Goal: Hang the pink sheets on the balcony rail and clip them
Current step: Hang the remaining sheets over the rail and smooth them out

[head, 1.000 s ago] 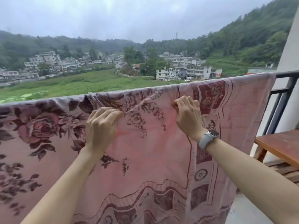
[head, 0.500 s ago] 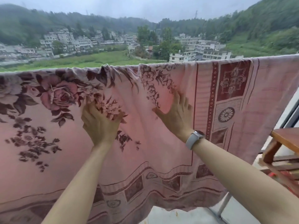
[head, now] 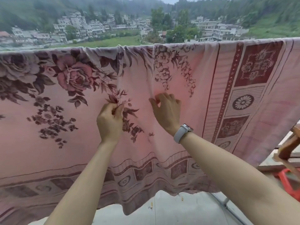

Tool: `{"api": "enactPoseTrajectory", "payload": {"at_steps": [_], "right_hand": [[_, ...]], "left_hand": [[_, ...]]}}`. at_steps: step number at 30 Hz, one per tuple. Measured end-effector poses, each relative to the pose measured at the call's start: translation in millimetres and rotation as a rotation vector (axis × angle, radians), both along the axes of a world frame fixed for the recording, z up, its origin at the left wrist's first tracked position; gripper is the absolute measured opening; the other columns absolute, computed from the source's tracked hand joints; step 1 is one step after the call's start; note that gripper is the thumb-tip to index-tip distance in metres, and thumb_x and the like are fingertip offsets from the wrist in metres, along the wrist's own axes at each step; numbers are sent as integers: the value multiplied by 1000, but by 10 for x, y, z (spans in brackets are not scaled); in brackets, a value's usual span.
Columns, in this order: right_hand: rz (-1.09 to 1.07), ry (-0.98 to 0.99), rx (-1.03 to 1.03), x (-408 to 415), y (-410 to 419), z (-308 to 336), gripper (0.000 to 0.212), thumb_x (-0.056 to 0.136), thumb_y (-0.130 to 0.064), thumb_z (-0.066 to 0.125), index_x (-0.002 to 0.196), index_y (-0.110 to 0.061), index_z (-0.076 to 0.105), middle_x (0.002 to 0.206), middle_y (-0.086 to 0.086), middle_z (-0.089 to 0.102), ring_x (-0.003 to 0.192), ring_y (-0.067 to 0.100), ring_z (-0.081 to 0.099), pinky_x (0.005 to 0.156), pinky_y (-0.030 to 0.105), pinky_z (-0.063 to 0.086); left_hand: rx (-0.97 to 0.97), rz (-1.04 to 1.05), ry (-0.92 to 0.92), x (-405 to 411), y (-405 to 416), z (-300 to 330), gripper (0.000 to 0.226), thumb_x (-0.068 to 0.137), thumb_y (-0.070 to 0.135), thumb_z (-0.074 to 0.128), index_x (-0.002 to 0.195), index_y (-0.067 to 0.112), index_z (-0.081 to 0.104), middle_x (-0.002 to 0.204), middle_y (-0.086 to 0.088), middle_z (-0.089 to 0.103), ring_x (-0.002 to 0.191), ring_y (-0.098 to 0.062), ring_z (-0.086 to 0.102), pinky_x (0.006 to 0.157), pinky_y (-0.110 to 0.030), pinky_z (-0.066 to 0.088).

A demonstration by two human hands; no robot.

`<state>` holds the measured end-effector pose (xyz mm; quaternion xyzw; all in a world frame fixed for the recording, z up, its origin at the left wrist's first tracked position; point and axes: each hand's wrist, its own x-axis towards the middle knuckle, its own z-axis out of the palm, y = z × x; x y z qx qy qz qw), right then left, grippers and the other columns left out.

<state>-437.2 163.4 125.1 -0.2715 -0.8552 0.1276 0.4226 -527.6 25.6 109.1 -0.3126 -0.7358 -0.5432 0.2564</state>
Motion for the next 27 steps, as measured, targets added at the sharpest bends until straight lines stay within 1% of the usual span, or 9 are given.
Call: {"api": "enactPoseTrajectory", "payload": {"at_steps": [3,6,9,12,16,18,20,23,27], "right_hand": [[49,57,32,6,-3,-101,28,88,-29,54,72,-7,62,77,9,64,77,29,55,74,36,29],[36,106,112,73,-44,-290,30,83,-30,54,60,-10,56,60,4,60,60,25,53,69,34,32],[12,69,147,125,-81,-501,32,81,-31,46,56,-12,52,54,2,54,54,24,51,64,31,31],[15,-23,169,159,-102,-664,32,79,-30,48,53,-13,53,53,1,54,52,24,52,59,31,37],[63,-122,107,234,-90,-703,24,77,-31,55,62,-14,64,60,-1,63,65,26,59,65,35,41],[78,-71,120,301,-27,-582,30,80,-40,45,76,-19,67,66,-5,65,71,24,60,70,36,41],[77,37,165,346,64,-354,32,79,-38,42,84,-17,65,70,-5,66,71,24,60,70,34,41],[34,198,329,310,230,94,24,81,-25,46,90,-10,62,81,4,65,78,26,57,73,32,35],[18,285,456,199,444,670,29,81,-15,44,107,-10,55,105,10,58,102,20,42,90,33,30]], "left_hand": [[-9,2,-3,3,-86,-59,20,83,16,64,77,-3,62,71,-7,58,64,-18,49,60,-18,33],[-37,10,-40,5,-128,-161,19,83,16,64,77,-2,61,73,-12,61,63,-20,51,61,-29,41],[-83,10,-72,61,-169,-325,18,84,15,64,76,0,60,73,-10,61,61,-21,52,57,-30,41],[-164,35,-113,93,-227,-519,20,85,19,62,75,1,59,73,-9,61,62,-26,56,55,-32,42],[-288,104,-147,58,-263,-530,22,86,26,60,82,4,61,86,-10,65,80,-29,59,65,-32,42],[-304,120,-84,8,-258,-392,25,84,29,62,95,7,61,100,-10,63,95,-29,56,78,-39,44],[-279,157,-27,-53,-232,-177,42,82,36,63,112,7,54,112,-12,57,106,-28,51,89,-43,40],[-217,282,163,-173,-140,235,53,85,44,53,119,4,46,119,-20,49,110,-32,44,92,-44,36],[-228,299,392,-378,122,845,41,89,30,48,126,16,43,135,-14,41,126,-25,30,102,-46,25]]}}
